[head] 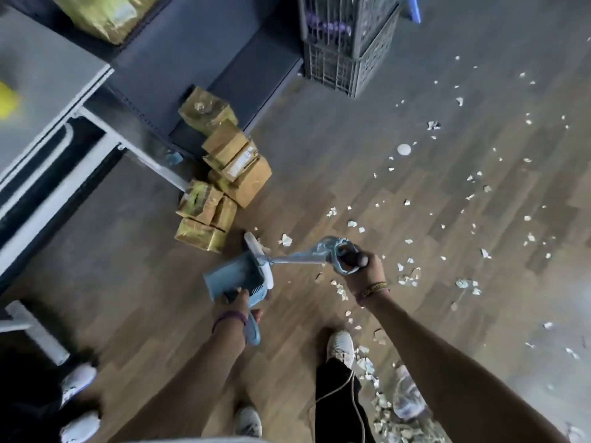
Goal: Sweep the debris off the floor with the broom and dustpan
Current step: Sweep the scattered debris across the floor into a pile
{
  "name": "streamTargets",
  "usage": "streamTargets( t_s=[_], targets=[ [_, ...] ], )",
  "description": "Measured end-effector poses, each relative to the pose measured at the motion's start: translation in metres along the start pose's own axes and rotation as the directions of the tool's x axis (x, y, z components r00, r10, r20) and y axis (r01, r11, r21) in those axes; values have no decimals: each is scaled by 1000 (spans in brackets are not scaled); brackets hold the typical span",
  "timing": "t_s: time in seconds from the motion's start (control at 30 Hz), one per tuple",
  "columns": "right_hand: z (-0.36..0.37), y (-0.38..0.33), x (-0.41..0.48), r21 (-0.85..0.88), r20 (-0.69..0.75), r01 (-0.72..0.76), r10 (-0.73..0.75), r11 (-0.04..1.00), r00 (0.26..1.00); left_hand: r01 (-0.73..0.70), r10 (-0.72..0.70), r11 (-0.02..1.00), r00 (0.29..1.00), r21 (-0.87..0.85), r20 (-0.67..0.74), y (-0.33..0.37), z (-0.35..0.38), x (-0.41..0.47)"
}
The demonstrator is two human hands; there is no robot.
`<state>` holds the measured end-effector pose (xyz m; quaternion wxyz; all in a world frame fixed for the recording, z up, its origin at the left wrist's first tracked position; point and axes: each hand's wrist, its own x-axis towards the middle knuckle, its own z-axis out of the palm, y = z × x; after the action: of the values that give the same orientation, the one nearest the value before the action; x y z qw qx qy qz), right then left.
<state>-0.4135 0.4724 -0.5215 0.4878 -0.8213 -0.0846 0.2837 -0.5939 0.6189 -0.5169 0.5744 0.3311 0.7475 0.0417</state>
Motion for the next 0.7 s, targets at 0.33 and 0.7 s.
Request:
streamTargets(
  t_s=[0.33, 0.7],
  targets=[
    [-129, 7, 31, -8, -192, -102, 99, 995, 976, -263, 192, 895, 956, 359, 221, 21, 140, -43],
    [-287, 24, -9, -245, -498, -311, 156, 918, 853, -443, 144, 802, 794, 401, 591, 18, 257, -141]
  ],
)
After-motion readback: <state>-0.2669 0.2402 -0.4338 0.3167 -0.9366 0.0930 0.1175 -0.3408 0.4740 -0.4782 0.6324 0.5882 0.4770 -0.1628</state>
